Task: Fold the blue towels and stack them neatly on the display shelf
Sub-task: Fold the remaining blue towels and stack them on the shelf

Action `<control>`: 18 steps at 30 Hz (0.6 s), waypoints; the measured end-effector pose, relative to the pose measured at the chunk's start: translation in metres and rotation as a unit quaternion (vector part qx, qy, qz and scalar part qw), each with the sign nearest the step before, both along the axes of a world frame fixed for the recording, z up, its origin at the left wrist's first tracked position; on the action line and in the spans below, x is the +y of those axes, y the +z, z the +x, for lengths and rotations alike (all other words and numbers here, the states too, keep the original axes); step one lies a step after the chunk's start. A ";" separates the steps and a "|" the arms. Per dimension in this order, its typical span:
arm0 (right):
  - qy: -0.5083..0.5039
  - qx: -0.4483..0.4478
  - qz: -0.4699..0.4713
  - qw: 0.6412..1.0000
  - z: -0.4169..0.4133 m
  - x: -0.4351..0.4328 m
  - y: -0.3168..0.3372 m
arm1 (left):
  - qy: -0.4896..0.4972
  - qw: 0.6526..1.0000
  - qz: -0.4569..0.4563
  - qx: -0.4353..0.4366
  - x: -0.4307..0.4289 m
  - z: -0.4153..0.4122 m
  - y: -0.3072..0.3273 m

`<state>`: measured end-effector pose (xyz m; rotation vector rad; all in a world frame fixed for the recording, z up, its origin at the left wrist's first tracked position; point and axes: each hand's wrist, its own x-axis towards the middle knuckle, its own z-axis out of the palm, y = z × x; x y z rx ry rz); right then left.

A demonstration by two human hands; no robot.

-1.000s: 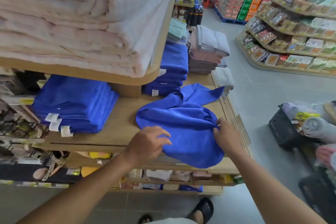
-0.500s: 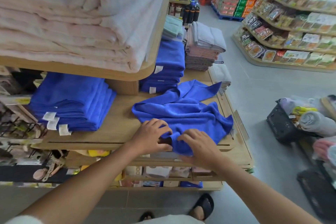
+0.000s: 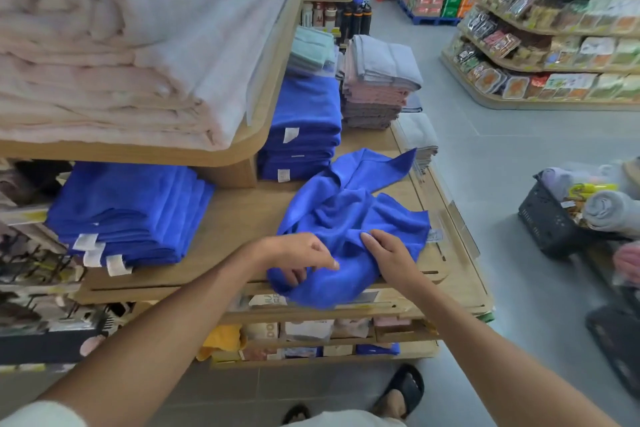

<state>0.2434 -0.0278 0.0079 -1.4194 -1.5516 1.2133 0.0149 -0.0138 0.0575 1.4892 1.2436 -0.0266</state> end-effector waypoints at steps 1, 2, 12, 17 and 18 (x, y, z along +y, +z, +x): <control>-0.010 0.029 -0.010 0.999 0.000 0.000 0.002 | 0.079 0.995 0.064 -0.023 0.013 0.003 0.004; -0.013 0.048 -0.017 0.999 0.000 0.000 0.003 | 0.178 0.973 0.140 -0.053 0.028 0.005 0.009; 0.017 -0.030 0.002 0.999 -0.004 -0.014 -0.001 | 0.371 0.916 0.152 0.008 0.139 0.057 0.002; -0.002 0.009 -0.006 1.000 -0.004 -0.015 0.004 | 0.275 0.911 0.305 -0.030 0.130 0.072 0.009; -0.007 0.030 -0.018 0.999 -0.003 -0.017 0.003 | 0.238 0.902 0.357 -0.046 0.121 0.070 0.011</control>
